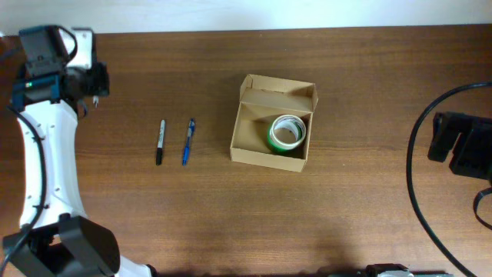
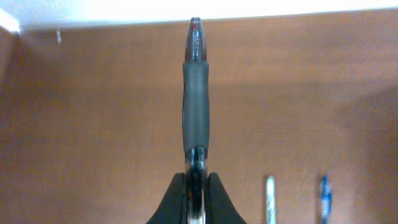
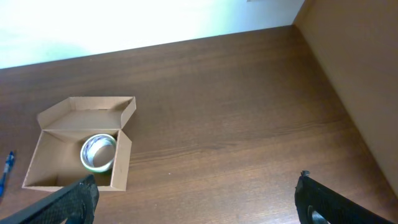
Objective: Pack container
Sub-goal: 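Lift the black pen with the left gripper and carry it over the box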
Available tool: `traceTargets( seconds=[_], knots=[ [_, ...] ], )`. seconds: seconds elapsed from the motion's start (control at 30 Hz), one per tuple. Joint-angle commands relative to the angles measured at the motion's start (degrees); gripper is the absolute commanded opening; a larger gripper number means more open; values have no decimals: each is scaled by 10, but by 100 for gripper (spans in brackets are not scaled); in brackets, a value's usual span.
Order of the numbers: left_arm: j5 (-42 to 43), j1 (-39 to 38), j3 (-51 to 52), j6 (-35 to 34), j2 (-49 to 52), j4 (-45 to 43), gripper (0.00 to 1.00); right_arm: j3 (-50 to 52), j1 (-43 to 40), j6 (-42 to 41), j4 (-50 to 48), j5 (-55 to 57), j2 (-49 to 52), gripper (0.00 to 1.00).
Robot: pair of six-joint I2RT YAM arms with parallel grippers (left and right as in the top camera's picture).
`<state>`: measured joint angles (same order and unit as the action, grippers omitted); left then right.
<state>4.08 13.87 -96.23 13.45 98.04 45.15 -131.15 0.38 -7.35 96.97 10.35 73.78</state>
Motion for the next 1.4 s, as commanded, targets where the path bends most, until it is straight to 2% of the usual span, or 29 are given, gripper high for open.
traceTargets(
  seconds=[0.0, 0.33, 0.47, 0.63, 0.83, 1.07, 1.2, 1.37],
  knots=[
    [7, -39, -15, -1, 1, -27, 2, -7, 4, 0, 3, -10, -1, 99],
    [9, -219, -15, 0, 23, -156, 1, -7, 4, 1, 3, -18, -1, 99],
    [35, -297, -15, 32, 35, -176, 1, -7, 4, 1, 3, -18, -3, 99],
    [108, -387, -15, 130, 39, -164, 1, -7, 4, 1, 3, -18, -7, 99],
    [187, -449, -15, 269, 39, -78, 1, -7, 4, 1, 3, -18, -15, 99],
    [206, -444, -15, 453, 40, 115, 1, -7, 4, 1, 3, -19, -23, 99],
    [206, -433, -15, 510, 44, 167, 1, -7, 4, 1, 3, -23, -24, 99],
    [197, -431, -15, 528, 77, 165, 1, -7, 4, 1, 3, -27, -24, 99]
  ],
)
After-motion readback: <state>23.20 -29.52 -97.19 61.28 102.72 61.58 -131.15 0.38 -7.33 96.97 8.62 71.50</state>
